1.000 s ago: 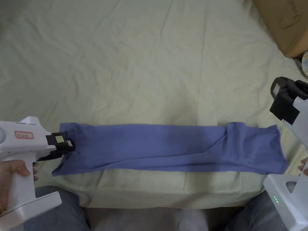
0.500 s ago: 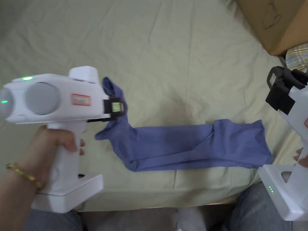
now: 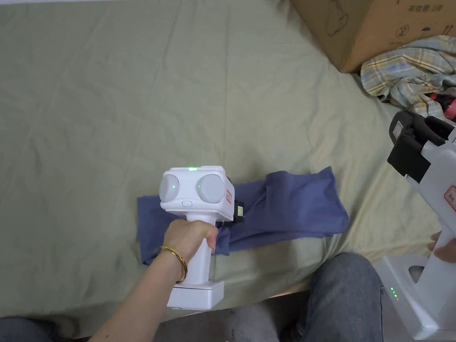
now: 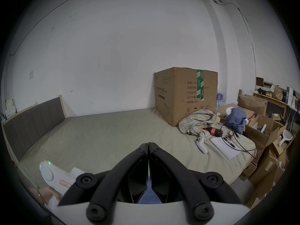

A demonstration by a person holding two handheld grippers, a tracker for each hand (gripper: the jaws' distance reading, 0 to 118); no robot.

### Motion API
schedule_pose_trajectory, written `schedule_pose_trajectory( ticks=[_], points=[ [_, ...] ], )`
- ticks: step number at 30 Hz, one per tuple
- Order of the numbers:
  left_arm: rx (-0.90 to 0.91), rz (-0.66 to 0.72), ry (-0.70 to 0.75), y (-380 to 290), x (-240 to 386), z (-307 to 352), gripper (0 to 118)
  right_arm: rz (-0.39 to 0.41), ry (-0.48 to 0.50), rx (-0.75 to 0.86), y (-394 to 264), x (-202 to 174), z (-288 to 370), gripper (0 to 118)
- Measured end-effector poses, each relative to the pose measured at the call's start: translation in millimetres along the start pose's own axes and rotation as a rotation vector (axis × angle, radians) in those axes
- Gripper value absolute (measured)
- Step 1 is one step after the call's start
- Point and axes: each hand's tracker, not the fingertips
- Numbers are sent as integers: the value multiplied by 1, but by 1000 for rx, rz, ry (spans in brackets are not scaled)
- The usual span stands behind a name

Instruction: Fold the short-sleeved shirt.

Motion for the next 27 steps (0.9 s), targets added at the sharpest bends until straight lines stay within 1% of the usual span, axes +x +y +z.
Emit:
schedule_pose_trajectory(
  ticks=[1,2,3,4,6,7,9,10,12,13,14,15,16,17,18,19,20,21,23,27],
  points=[
    [15,35,-54,-1,0,-2,55,-6,-8,-1,-1,2,1,0],
    [33,67,-105,-3,-1,0,75,-14,-9,-4,-3,4,1,0],
    [51,82,-150,-3,-1,5,86,-19,-10,-8,-4,5,0,0],
    [62,97,-202,-3,0,15,93,-22,-9,-13,-6,6,0,0],
    [87,107,-261,5,-7,33,94,-23,-6,-22,-8,6,-2,0],
    [134,111,-274,9,-12,48,93,-26,-1,-25,-9,5,-3,0],
    [262,99,-239,15,-22,81,93,-32,8,-25,-9,4,-4,0],
    [316,81,-196,17,-28,96,92,-32,13,-24,-9,3,-4,0],
    [399,35,-27,15,-34,119,77,-36,22,-15,-9,1,-5,0],
    [401,5,58,12,-38,125,64,-36,28,-13,-9,0,-5,0],
    [411,-25,139,8,-41,127,41,-36,33,-10,-9,-1,-6,0],
    [418,-53,191,2,-43,125,24,-36,36,-9,-10,-2,-7,0],
    [407,-72,213,-6,-44,118,12,-37,41,-9,-10,-3,-8,0],
    [377,-69,230,-13,-45,111,9,-38,44,-11,-11,-3,-8,0],
    [349,-53,216,-18,-46,104,9,-42,47,-10,-12,-4,-8,0],
    [316,-34,174,-26,-45,96,4,-45,50,-10,-12,-4,-8,0],
    [293,-33,131,-33,-42,84,3,-46,52,-12,-13,-4,-8,0],
    [267,-43,120,-38,-36,72,2,-47,53,-11,-14,-3,-7,0],
    [215,-99,143,-48,-17,46,2,-44,50,-14,-15,-1,-5,0],
    [193,-171,102,-61,22,14,1,-44,28,-15,-16,9,1,0]
  ],
)
